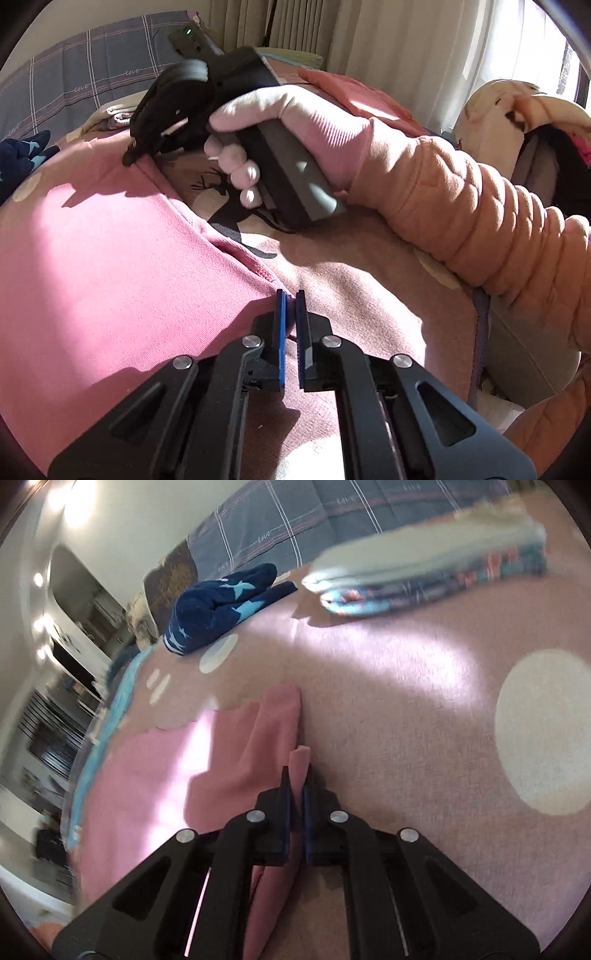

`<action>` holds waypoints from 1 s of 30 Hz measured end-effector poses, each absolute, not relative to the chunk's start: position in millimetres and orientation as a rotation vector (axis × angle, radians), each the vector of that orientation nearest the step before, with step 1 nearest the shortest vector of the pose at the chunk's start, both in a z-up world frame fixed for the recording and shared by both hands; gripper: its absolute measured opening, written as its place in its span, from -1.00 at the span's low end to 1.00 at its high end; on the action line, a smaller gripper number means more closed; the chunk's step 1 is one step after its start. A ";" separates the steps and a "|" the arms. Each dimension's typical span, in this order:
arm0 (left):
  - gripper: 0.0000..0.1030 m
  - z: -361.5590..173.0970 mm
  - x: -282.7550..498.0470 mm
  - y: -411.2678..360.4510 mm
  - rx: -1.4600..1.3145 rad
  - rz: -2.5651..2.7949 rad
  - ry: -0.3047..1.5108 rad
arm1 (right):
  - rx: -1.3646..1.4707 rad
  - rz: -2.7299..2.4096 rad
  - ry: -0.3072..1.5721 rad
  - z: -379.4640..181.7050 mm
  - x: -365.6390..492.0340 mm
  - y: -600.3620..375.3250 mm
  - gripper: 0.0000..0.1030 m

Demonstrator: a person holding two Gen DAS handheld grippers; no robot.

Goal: Fold small clothes

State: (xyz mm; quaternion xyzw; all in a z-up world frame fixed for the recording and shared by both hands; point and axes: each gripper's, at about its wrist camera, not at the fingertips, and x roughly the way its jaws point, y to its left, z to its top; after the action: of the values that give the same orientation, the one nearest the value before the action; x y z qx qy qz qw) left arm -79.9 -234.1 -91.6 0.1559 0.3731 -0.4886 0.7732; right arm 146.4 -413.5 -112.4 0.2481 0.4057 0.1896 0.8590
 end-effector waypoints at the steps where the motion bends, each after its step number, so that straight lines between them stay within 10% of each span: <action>1: -0.93 -91.2 -82.5 -234.5 0.343 -1.065 0.803 | 0.522 0.408 0.841 -108.8 144.6 -415.4 -0.89; 5: -0.92 -91.1 -72.2 -233.9 0.337 -1.081 0.798 | 0.467 0.338 0.821 -96.2 129.6 -420.4 -0.60; 30: -0.58 -66.2 93.0 -275.3 0.371 -0.869 0.895 | 0.489 0.622 0.878 -107.7 -51.4 -384.7 -0.58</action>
State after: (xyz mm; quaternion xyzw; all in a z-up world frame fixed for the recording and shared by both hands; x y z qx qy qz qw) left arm 93.0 -275.3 -66.2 0.1725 0.4165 -0.4047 0.7956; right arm -51.4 -384.7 -107.7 0.2307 0.4141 0.2933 0.8302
